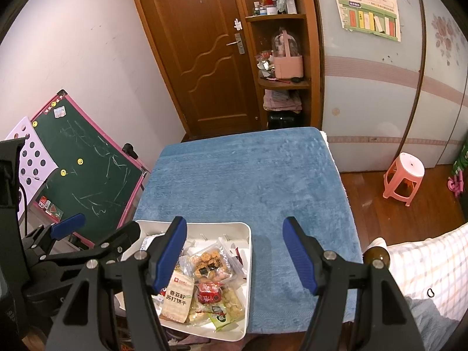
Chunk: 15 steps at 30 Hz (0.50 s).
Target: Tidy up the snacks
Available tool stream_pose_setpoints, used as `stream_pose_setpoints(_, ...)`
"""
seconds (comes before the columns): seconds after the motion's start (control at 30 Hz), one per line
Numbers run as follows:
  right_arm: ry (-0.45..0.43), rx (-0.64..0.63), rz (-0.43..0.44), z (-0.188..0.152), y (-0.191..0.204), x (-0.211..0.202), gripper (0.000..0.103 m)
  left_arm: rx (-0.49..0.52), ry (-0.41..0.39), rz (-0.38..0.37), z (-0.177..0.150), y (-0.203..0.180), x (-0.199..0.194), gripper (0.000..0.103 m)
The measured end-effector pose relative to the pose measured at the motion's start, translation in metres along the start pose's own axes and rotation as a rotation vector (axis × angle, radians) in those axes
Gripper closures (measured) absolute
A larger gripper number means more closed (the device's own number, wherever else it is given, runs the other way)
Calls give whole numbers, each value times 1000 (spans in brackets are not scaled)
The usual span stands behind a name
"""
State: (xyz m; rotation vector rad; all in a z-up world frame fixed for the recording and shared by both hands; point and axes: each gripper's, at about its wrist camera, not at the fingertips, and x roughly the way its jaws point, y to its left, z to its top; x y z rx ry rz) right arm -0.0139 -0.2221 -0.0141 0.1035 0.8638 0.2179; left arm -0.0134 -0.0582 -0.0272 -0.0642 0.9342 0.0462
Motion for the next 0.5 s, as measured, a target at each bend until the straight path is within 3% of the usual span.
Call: stream_pose_setpoints(0.5, 1, 4, -1, -2, -1, -1, 34, 4, 3, -3, -3, 2, -2, 1)
